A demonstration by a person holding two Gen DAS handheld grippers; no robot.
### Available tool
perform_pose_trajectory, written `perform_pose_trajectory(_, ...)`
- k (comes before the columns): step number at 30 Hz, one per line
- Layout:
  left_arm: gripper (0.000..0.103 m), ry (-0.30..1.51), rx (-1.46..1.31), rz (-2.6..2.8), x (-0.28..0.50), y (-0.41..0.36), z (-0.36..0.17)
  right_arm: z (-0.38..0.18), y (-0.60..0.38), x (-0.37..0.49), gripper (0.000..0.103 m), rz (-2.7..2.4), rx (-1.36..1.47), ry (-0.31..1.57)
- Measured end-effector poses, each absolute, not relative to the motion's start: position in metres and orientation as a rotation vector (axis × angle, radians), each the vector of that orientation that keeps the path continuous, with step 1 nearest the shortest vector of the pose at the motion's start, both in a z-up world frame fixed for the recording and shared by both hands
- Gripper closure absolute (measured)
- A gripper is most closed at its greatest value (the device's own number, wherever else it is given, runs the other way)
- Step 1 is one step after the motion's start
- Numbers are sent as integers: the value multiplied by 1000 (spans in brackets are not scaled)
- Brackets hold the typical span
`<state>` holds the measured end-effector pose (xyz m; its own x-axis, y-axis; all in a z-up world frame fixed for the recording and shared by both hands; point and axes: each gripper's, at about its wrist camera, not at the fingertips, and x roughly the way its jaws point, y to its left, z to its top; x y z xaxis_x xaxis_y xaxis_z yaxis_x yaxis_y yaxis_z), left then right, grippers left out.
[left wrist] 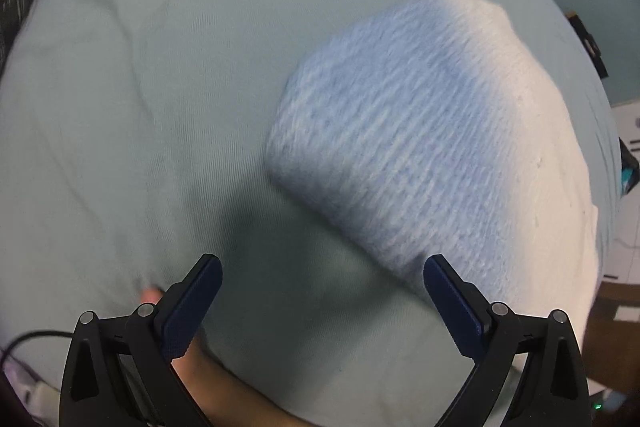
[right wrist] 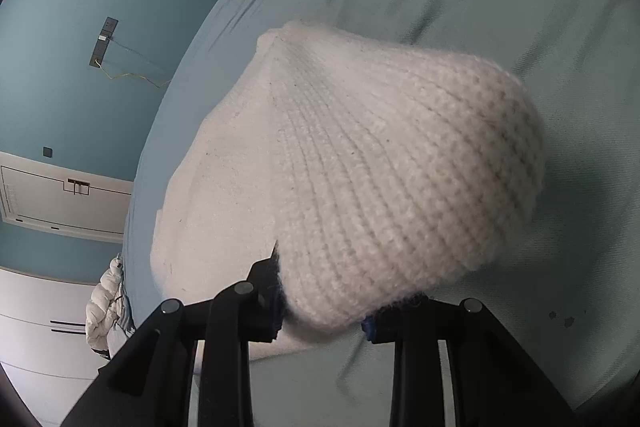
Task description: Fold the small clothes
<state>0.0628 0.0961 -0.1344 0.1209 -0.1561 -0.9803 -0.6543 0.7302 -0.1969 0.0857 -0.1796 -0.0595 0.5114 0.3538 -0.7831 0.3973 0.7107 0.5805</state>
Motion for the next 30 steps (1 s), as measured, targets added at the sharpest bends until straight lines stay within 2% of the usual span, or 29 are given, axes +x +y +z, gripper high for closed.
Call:
perform_pose_trajectory(8, 2, 1404, -591, 512, 69, 71, -152, -61, -178, 91, 79, -38, 803, 1077)
perform_pose_trajectory(17, 4, 1339, -843, 562, 58, 76, -155, -63, -180, 88, 79, -38, 827, 1082)
perform_pose_trajectory(23, 3, 1155, -1044, 611, 47, 94, -147, -64, -182, 88, 78, -43, 834, 1088)
perform_pose_trajectory(27, 2, 1267, -976, 610, 71, 88, -177, -64, -182, 89, 78, -46, 832, 1092)
perform_pose_trajectory(30, 0, 1286, -1070, 602, 78, 88, -197, -64, -181, 89, 78, -48, 825, 1093)
